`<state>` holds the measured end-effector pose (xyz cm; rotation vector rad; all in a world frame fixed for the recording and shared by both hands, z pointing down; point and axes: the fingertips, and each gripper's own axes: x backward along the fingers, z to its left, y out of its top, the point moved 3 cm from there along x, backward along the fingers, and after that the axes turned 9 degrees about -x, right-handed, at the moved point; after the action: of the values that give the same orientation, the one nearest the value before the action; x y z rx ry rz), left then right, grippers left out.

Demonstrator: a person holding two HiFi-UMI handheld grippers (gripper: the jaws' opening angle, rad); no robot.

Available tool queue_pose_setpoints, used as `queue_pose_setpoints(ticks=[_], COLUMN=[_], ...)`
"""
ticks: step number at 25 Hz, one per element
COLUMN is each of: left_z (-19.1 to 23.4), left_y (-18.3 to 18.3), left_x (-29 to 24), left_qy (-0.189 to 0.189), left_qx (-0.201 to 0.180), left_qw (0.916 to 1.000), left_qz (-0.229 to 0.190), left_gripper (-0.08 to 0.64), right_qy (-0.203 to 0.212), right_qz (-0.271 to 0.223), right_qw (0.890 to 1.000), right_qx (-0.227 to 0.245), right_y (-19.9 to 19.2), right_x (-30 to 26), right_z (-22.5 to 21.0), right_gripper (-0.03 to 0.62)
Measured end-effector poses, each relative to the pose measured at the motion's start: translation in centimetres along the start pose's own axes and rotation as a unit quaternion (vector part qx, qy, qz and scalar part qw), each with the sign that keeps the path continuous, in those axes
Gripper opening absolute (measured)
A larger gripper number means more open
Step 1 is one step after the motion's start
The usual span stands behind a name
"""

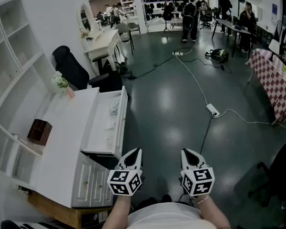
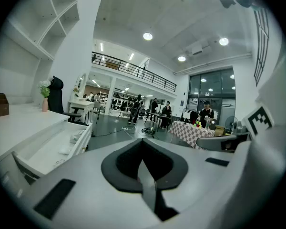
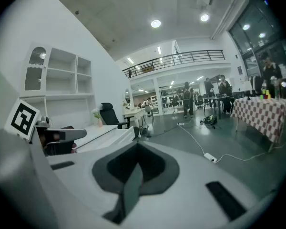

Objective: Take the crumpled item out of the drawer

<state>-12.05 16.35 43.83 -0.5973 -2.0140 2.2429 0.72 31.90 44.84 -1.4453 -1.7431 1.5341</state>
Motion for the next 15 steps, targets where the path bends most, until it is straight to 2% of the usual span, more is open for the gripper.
queue_pose_setpoints(ticks=[8, 15], left_z=[-0.2, 0.2], left_y=[-0.2, -0.3], left_x=[-0.8, -0.4], left_qy=[0.009, 0.032], left_qx=[0.006, 0.004], left_qw=[0.9999, 0.9994], left_qz=[-0.007, -0.008], left_gripper=[-0.011, -0.009], right_qy=[0.005, 0.009], right_qz=[-0.009, -0.015], right_qw=[1.000, 1.000], right_qx=[-0.008, -0.007], right_y=[0.0, 0.3], right_x=[0.0, 0.0], right_z=[-0.8, -1.3], right_gripper=[0.002, 0.002])
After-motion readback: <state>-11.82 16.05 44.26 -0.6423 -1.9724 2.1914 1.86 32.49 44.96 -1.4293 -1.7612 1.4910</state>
